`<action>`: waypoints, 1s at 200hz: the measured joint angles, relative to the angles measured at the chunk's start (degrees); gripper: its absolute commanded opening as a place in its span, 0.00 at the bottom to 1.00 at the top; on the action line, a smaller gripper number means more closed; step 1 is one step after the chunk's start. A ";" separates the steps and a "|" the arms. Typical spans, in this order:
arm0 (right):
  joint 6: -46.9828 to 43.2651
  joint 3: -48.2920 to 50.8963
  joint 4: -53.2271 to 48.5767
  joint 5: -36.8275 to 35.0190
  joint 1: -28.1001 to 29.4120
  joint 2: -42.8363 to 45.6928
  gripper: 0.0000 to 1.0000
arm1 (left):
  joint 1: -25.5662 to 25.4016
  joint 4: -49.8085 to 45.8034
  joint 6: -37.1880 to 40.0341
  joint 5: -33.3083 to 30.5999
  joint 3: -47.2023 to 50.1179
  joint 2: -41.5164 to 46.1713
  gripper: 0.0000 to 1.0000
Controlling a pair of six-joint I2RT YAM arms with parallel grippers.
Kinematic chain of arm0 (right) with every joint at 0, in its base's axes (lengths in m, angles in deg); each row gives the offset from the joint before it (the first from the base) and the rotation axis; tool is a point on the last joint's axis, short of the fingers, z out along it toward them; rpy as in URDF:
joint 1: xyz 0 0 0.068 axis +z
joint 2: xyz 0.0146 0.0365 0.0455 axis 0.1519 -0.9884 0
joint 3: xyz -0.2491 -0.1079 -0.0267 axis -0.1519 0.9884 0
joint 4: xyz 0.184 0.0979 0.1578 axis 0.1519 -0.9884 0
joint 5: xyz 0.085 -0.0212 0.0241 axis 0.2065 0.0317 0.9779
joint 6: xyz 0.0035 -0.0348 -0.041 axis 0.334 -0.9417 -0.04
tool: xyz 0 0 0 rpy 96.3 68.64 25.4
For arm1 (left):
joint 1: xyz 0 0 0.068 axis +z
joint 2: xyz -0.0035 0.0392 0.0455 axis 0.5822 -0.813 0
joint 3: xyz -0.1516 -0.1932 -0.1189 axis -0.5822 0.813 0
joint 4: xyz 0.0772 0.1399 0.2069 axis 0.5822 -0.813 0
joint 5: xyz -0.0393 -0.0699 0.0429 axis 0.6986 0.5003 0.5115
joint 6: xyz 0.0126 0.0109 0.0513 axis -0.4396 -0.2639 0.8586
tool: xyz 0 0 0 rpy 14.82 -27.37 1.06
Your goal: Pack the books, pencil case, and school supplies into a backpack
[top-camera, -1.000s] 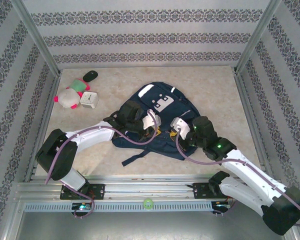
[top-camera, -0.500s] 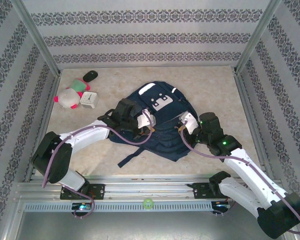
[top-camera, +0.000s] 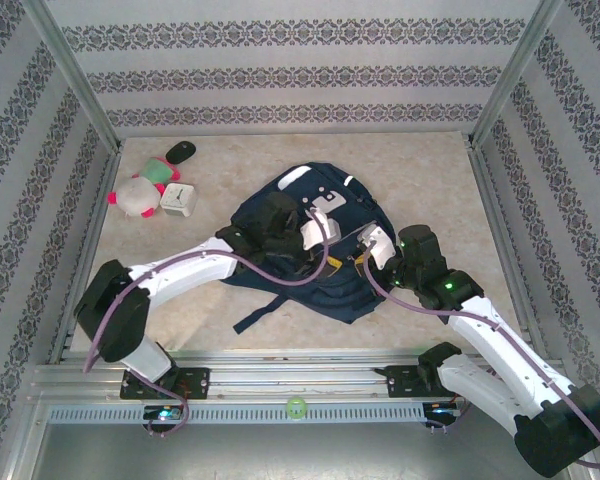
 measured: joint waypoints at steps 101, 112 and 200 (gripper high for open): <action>0.76 0.02 3.39 1.62 -1.66 -1.38 0.00 | -0.79 -1.66 3.30 -3.78 3.08 -1.22 0.00; 0.24 0.00 3.34 0.33 -1.75 -2.12 0.00 | -0.17 -2.10 5.01 -3.61 5.05 0.66 0.00; -2.75 0.28 7.69 -3.26 -6.80 -7.80 0.00 | 11.74 -12.31 19.02 0.46 15.13 13.70 0.55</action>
